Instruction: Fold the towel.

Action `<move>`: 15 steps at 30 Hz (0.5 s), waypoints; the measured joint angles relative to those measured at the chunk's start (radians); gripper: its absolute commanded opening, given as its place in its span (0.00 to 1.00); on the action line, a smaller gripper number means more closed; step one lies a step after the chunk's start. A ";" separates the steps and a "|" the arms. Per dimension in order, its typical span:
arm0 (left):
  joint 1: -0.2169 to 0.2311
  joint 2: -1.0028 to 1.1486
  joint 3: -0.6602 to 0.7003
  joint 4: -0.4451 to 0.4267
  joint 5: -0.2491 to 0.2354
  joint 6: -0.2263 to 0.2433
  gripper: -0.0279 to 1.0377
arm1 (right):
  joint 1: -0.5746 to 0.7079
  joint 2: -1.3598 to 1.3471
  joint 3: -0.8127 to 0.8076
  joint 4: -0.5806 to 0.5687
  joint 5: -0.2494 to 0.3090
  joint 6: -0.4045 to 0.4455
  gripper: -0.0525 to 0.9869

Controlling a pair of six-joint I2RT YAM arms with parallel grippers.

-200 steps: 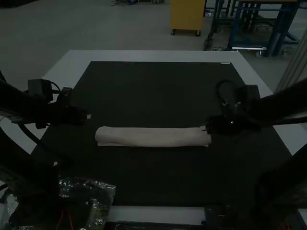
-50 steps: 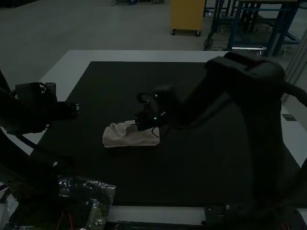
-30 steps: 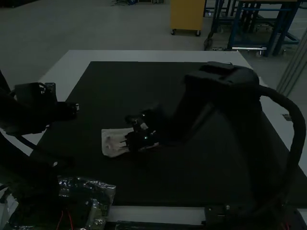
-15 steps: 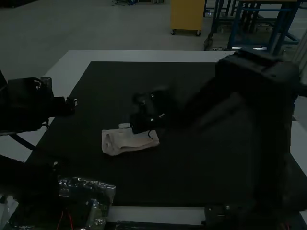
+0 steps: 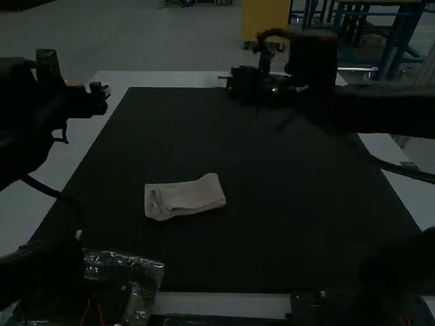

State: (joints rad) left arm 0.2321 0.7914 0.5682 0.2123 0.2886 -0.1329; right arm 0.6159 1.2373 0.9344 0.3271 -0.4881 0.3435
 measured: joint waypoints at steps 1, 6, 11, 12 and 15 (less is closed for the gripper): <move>-0.016 -0.019 0.010 0.000 0.000 -0.013 0.94 | -0.031 -0.045 0.011 -0.019 0.011 -0.004 0.94; -0.092 -0.121 0.040 -0.024 -0.002 -0.056 0.94 | -0.164 -0.280 0.016 -0.094 0.056 -0.035 0.94; -0.130 -0.235 0.042 -0.053 -0.006 -0.074 0.94 | -0.277 -0.544 -0.026 -0.111 0.106 -0.056 0.94; -0.135 -0.259 0.042 -0.057 -0.009 -0.075 0.94 | -0.299 -0.597 -0.035 -0.114 0.117 -0.059 0.94; -0.135 -0.343 0.041 -0.048 -0.013 -0.078 0.94 | -0.362 -0.761 -0.069 -0.116 0.149 -0.061 0.94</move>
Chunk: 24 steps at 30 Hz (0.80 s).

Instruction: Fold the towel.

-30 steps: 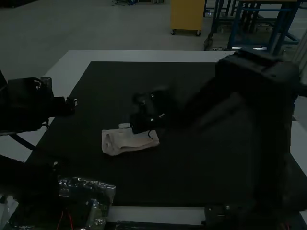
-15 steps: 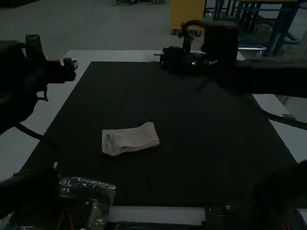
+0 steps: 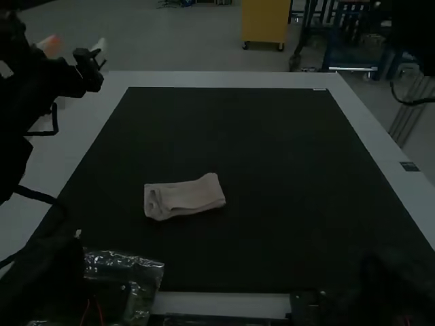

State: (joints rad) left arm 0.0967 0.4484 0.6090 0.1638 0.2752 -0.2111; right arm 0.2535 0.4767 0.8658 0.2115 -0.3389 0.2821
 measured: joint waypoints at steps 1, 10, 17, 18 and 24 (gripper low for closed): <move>0.000 -0.035 -0.001 0.011 -0.003 0.000 0.94 | -0.018 -0.055 -0.013 0.000 0.011 -0.001 0.94; 0.000 -0.368 -0.068 0.049 -0.044 0.000 0.94 | -0.122 -0.423 -0.104 0.005 0.126 -0.056 0.94; 0.003 -0.447 -0.112 -0.053 -0.077 0.029 0.94 | -0.137 -0.470 -0.129 0.012 0.262 -0.151 0.94; 0.003 -0.447 -0.130 -0.032 -0.084 0.040 0.94 | -0.137 -0.470 -0.146 0.013 0.290 -0.164 0.94; 0.002 -0.447 -0.385 0.323 -0.104 0.096 0.94 | -0.138 -0.470 -0.416 0.049 0.378 -0.246 0.94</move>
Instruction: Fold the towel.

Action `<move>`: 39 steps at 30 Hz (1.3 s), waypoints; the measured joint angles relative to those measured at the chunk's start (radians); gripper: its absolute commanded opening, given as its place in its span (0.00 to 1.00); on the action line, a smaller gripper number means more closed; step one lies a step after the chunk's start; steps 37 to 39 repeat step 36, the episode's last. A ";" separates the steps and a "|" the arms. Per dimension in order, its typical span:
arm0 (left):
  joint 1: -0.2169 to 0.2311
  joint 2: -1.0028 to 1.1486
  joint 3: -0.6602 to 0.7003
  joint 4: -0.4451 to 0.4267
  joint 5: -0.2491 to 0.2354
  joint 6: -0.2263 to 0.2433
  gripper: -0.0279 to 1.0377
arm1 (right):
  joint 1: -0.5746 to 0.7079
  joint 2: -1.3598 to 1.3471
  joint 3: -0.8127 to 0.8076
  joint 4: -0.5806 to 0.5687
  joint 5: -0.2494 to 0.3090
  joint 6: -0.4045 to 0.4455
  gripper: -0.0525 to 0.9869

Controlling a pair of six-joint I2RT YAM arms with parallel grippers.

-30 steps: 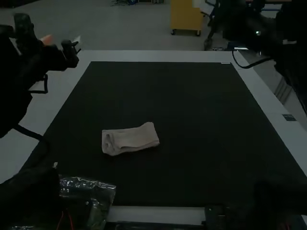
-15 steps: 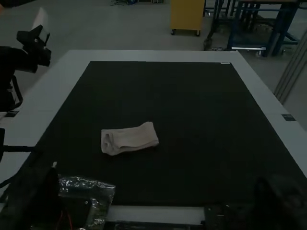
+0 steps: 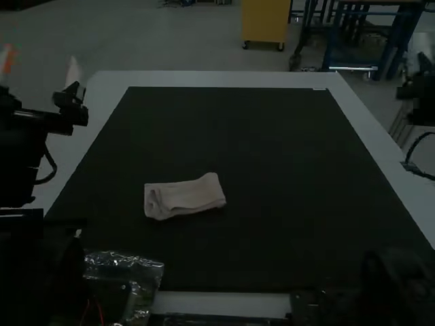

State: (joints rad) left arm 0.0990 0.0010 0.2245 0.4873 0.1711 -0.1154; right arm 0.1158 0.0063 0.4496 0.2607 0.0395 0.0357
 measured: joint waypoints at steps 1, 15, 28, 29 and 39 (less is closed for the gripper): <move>0.000 0.000 -0.049 0.031 -0.003 0.016 0.94 | 0.000 0.000 -0.061 0.010 0.004 -0.043 0.94; 0.006 0.006 -0.219 -0.385 -0.019 0.101 0.94 | 0.000 0.003 -0.442 0.044 0.067 -0.233 0.94; 0.006 0.006 -0.219 -0.490 -0.041 0.130 0.94 | 0.000 0.003 -0.444 -0.248 0.070 -0.192 0.94; 0.006 0.006 -0.219 -0.491 -0.041 0.130 0.94 | 0.000 0.003 -0.444 -0.247 0.070 -0.192 0.94; 0.006 0.006 -0.219 -0.491 -0.041 0.130 0.94 | 0.000 0.003 -0.444 -0.247 0.070 -0.192 0.94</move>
